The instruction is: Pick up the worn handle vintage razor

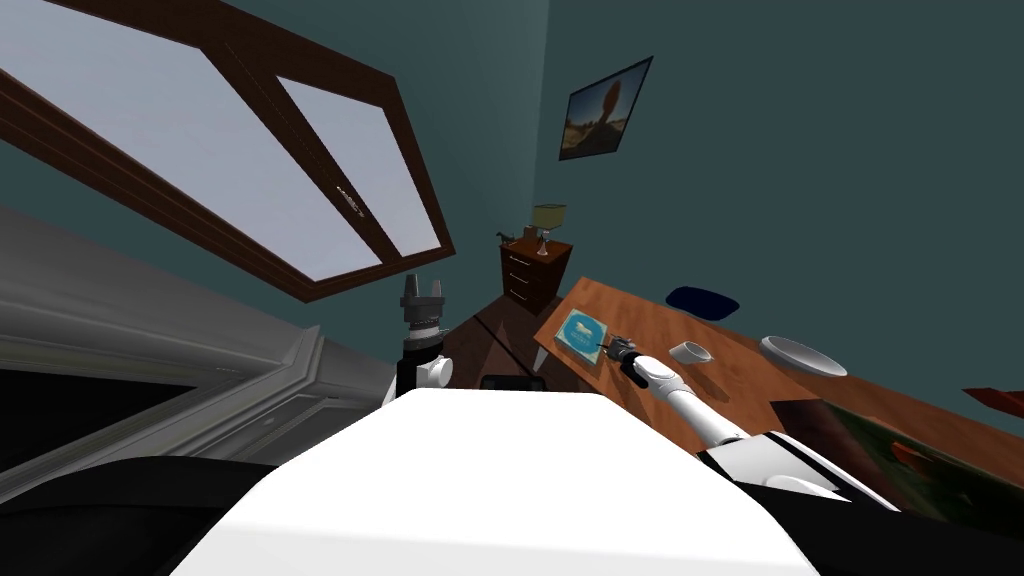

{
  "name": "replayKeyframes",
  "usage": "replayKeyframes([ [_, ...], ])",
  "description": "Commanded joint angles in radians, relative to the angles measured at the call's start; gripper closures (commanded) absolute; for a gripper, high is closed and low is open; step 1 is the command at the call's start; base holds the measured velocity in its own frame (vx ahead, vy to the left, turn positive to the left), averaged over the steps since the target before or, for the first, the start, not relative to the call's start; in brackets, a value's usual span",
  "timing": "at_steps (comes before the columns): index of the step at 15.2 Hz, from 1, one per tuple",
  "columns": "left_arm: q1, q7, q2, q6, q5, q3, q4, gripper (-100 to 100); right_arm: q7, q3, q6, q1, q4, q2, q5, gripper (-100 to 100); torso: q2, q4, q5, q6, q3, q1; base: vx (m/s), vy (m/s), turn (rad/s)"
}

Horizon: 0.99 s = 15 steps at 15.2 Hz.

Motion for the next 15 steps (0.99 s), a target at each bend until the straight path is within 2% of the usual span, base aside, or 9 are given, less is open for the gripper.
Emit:
replayKeyframes([
  [1, 0.0, 0.0, 0.0, 0.0, 0.0, 0.0, 0.0, 0, 0.048, -0.05, -0.019, 0.02, 0.003, 0.021, 0.003, -100, 0.0, 0.0, 0.0, 0.0, 0.0, 0.0, 0.037, -0.004, 0.023],
  [2, 0.0, 0.0, 0.0, 0.0, 0.0, 0.0, 0.0, 0, 0.048, -0.057, -0.019, 0.02, 0.003, 0.021, 0.003, -100, 0.0, 0.0, 0.0, 0.0, 0.0, 0.0, 0.034, -0.005, 0.015],
  [3, 0.0, 0.0, 0.0, 0.0, 0.0, 0.0, 0.0, 0, 0.034, -0.039, -0.013, 0.017, -0.001, 0.013, 0.002, -100, 0.0, 0.0, 0.0, 0.0, 0.0, 0.0, 0.019, -0.003, 0.003],
  [4, 0.0, 0.0, 0.0, 0.0, 0.0, 0.0, 0.0, 0, 0.037, -0.042, -0.014, 0.018, -0.001, 0.014, 0.002, 100, 0.0, 0.0, 0.0, 0.0, 0.0, 0.0, 0.007, -0.001, 0.001],
  [8, 0.0, 0.0, 0.0, 0.0, 0.0, 0.0, 0.0, 0, 0.037, -0.041, -0.015, 0.018, -0.001, 0.014, 0.002, 100, 0.002, 0.001, 0.0, 0.0, 0.001, 0.001, 0.001, -0.001, 0.002],
  [9, 0.0, 0.0, 0.0, 0.0, 0.0, 0.0, 0.0, 0, -0.002, 0.005, 0.001, -0.002, -0.001, -0.003, 0.0, 100, 0.002, 0.001, 0.0, 0.0, 0.001, 0.0, -0.02, 0.002, -0.023],
  [10, 0.0, 0.0, 0.0, 0.0, 0.0, 0.0, 0.0, 0, -0.002, 0.005, 0.001, -0.002, -0.001, -0.003, 0.0, 100, 0.003, 0.001, 0.0, 0.0, 0.002, 0.001, -0.034, 0.003, -0.023],
  [12, 0.0, 0.0, 0.0, 0.0, 0.0, 0.0, 0.0, 0, -0.028, 0.036, 0.011, -0.013, -0.002, -0.015, -0.002, 100, 0.005, 0.001, 0.0, 0.0, 0.003, 0.001, -0.04, 0.006, -0.015],
  [15, 0.0, 0.0, 0.0, 0.0, 0.0, 0.0, 0.0, 0, -0.104, 0.123, 0.04, -0.045, -0.007, -0.05, -0.007, 100, 0.005, 0.001, 0.0, 0.0, 0.003, 0.001, -0.043, 0.006, -0.019],
])
